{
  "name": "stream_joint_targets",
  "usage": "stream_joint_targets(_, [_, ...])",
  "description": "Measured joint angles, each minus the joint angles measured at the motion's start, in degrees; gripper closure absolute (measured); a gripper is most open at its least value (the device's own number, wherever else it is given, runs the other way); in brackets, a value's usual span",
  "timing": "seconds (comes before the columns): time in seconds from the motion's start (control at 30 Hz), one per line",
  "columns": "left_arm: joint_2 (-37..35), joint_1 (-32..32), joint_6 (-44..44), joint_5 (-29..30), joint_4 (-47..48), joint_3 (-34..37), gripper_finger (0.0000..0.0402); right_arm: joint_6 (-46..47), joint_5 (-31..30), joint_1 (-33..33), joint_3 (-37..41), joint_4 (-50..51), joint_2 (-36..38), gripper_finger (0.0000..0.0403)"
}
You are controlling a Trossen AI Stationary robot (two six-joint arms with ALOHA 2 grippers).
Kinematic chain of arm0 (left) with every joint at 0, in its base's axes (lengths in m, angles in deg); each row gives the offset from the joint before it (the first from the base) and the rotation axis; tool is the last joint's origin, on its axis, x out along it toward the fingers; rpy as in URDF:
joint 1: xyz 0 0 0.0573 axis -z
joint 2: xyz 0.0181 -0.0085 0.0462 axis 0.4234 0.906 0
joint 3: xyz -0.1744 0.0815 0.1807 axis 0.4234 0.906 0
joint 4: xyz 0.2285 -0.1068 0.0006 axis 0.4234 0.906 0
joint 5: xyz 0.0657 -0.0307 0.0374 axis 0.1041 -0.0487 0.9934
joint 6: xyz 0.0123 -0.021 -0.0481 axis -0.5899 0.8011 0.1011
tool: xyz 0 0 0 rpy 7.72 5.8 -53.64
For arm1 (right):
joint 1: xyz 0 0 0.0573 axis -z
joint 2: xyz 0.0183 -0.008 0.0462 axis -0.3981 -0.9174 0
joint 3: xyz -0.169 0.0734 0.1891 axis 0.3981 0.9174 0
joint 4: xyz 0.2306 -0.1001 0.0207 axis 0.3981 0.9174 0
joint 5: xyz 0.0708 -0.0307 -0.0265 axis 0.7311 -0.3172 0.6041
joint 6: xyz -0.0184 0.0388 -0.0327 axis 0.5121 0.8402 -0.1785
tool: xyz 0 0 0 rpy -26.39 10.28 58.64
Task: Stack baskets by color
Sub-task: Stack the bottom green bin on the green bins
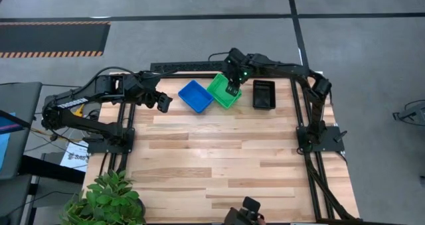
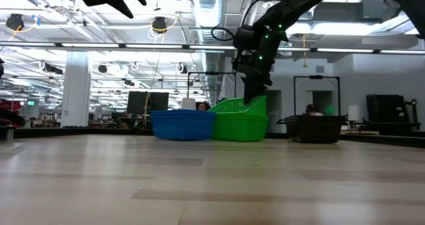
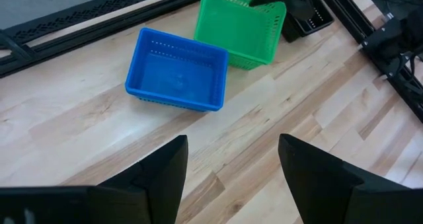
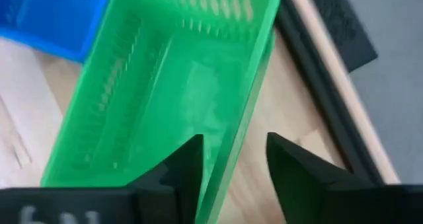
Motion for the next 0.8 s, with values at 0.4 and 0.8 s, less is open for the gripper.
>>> stream_joint_targets(0.4, [0.0, 0.0, 0.04, -0.02, 0.01, 0.0, 0.0177, 2.84, 0.67, 2.25, -0.63, 1.83, 0.13, 0.0377])
stream_joint_targets(0.8, [0.0, 0.0, 0.42, -0.15, 0.01, 0.0, 0.0177, 5.19, 16.91, 6.36, -0.63, 2.65, 0.63, 0.0391])
